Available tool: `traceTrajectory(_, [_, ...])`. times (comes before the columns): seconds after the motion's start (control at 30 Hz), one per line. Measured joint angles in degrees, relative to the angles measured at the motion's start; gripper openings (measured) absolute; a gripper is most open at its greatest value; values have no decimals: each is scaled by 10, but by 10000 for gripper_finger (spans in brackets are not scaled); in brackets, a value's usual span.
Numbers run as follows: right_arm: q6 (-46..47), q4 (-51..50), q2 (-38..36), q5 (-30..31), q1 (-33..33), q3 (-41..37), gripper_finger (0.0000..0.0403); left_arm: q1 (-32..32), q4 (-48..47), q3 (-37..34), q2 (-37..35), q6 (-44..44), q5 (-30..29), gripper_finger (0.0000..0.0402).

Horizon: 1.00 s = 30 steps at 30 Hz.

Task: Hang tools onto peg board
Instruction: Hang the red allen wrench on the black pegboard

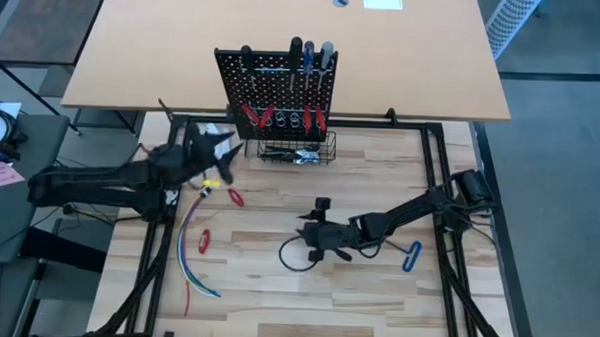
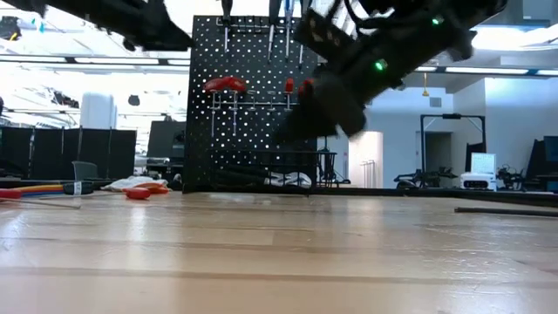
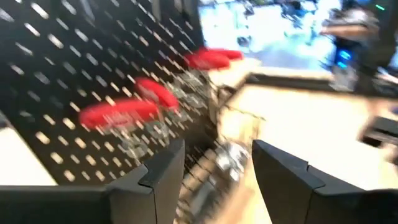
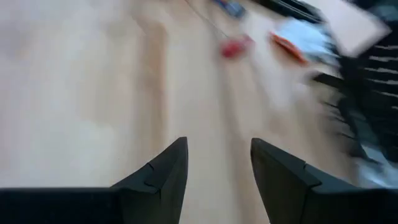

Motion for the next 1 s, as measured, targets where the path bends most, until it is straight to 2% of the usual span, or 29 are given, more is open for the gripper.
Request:
traceTrajectory(0.1, [43, 99, 37, -81, -19, 0, 179, -34, -72, 0, -13, -35, 3, 182])
traceTrajectory(0.17, [56, 128, 61, -107, -28, 7, 179, -55, -137, 0, -9, -74, 6, 182])
traceTrajectory(0.37, [39, 98, 107, -110, -31, 41, 179, -88, -325, -3, 89, -203, 15, 182])
traceTrajectory(0.47, [15, 84, 107, -111, -31, 56, 179, -88, -366, -3, 157, -263, 58, 182])
traceTrajectory(0.63, [-22, 75, 107, -111, -30, 73, 179, -88, -373, -2, 270, -325, 99, 182])
traceTrajectory(0.73, [-38, 71, 105, -111, -30, 79, 179, -88, -371, -2, 329, -345, 101, 173])
traceTrajectory(0.87, [-59, 67, 105, -111, -30, 78, 179, -87, -347, 0, 388, -357, 99, 145])
traceTrajectory(1.0, [-73, 71, 105, -111, -30, 78, 179, -84, -329, 1, 416, -350, 99, 101])
